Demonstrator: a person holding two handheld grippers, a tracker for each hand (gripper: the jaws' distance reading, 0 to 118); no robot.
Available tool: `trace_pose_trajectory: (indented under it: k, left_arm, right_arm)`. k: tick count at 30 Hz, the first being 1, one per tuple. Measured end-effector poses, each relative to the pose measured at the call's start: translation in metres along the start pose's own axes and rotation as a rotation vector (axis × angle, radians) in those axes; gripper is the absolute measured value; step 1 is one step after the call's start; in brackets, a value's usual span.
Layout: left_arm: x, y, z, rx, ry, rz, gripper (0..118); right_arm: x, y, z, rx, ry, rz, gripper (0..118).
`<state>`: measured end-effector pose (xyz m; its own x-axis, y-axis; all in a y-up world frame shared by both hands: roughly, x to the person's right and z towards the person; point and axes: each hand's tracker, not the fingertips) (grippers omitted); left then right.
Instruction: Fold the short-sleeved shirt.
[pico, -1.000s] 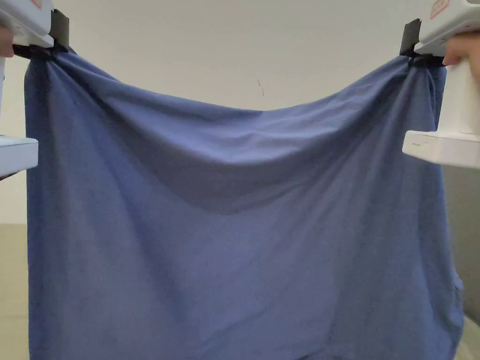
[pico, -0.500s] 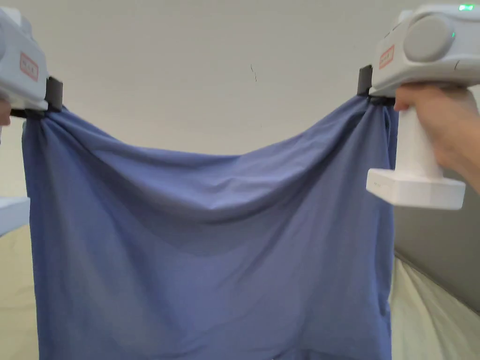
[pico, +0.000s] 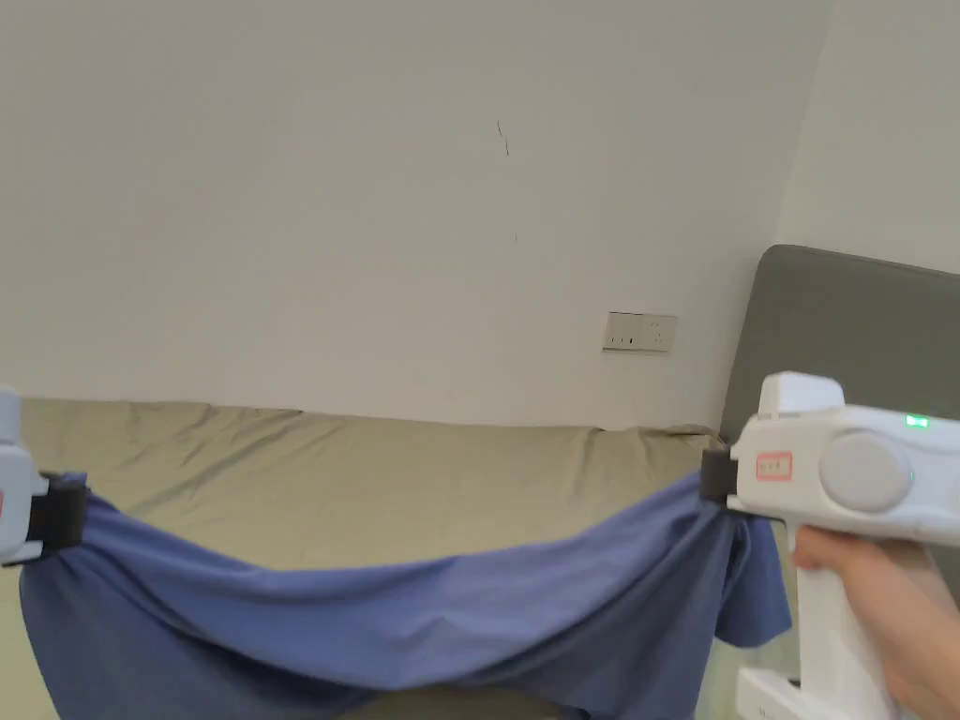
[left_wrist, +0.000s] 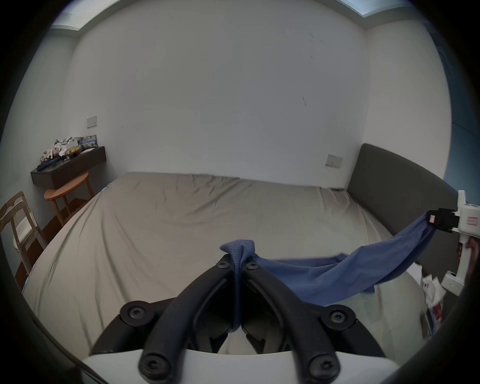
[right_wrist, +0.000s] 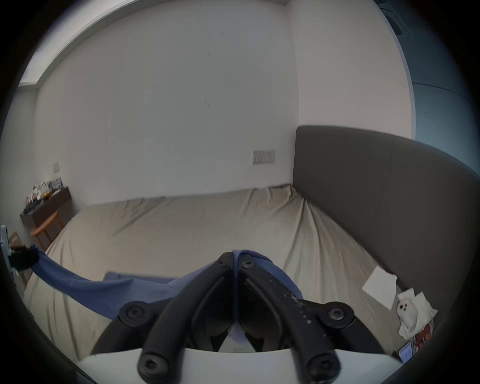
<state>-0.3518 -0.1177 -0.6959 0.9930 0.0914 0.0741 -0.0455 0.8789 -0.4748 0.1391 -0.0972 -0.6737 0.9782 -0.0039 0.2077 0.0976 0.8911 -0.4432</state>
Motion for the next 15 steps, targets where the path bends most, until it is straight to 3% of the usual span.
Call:
trace_pose_trajectory:
  k: [9, 15]
  left_arm:
    - [-0.028, -0.123, 0.062, -0.137, -0.006, 0.078, 3]
    - [-0.040, -0.193, 0.109, -0.195, -0.017, 0.148, 3]
  right_arm:
    - [0.011, -0.123, 0.061, -0.135, 0.063, 0.026, 6]
    - [0.017, -0.190, 0.112, -0.188, 0.116, -0.013, 6]
